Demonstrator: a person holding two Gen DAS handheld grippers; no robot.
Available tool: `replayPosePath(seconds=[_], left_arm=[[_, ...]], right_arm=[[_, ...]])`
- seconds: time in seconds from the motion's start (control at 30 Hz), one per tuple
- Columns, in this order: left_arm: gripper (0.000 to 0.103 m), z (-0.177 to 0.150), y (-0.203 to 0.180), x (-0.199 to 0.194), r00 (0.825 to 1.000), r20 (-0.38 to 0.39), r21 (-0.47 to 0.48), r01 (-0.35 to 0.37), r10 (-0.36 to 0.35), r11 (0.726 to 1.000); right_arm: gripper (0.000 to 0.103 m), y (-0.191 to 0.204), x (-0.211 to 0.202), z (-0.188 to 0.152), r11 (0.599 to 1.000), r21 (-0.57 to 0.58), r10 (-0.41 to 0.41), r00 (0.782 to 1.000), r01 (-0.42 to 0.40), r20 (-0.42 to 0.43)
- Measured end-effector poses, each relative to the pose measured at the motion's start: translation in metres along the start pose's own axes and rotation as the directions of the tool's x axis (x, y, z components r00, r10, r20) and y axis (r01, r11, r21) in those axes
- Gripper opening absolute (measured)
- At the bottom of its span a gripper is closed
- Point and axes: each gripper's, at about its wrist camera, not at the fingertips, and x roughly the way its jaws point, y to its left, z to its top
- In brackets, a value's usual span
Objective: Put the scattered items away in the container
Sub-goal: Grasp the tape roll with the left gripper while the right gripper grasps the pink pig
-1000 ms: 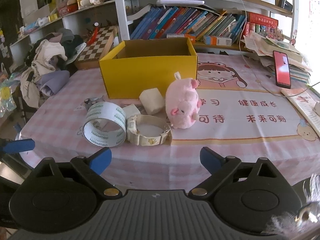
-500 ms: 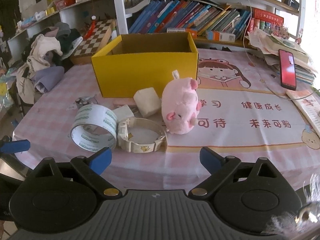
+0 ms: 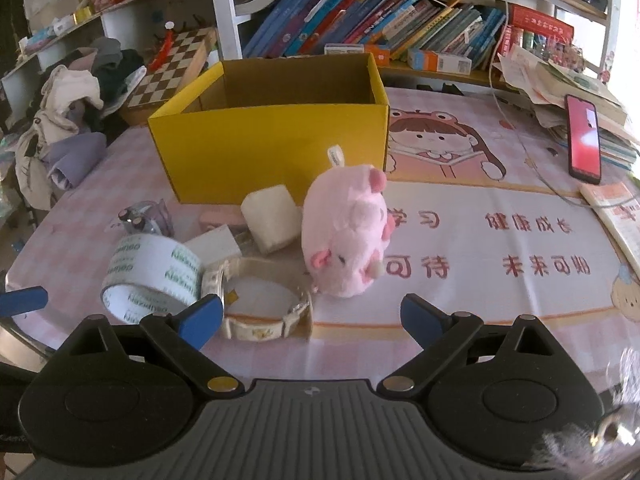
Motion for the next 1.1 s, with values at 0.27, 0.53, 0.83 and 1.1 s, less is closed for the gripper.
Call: replayPosePath(seconds=[0.27,0.53,0.83,1.1], left_arm=[[0.102,0.010,0.005,0.014,1.000,0.014,-0.037,0.011,-0.011,0.999],[0.085,0.017,0.006,0.030,1.000,-0.014,-0.027,0.009,-0.009,1.000],[0.063,0.019,0.008,0.038,0.999,-0.028,-0.036,0.022,-0.023,0.999],[0.028,0.019,0.016,0.044,0.998,-0.043,-0.071,0.031,-0.034,0.997]], right_arm=[[0.095,-0.007,0.018,0.020,1.000,-0.009,-0.017,1.000,0.017,0.001],[0.095,-0.013,0.037,0.038,1.000,0.001,-0.013,1.000,0.013,-0.009],[0.094,-0.022,0.065,0.047,0.998,0.046,-0.038,0.997,0.041,-0.068],[0.093,-0.022,0.083,0.055,0.997,0.057,-0.052,0.994,0.058,-0.097]])
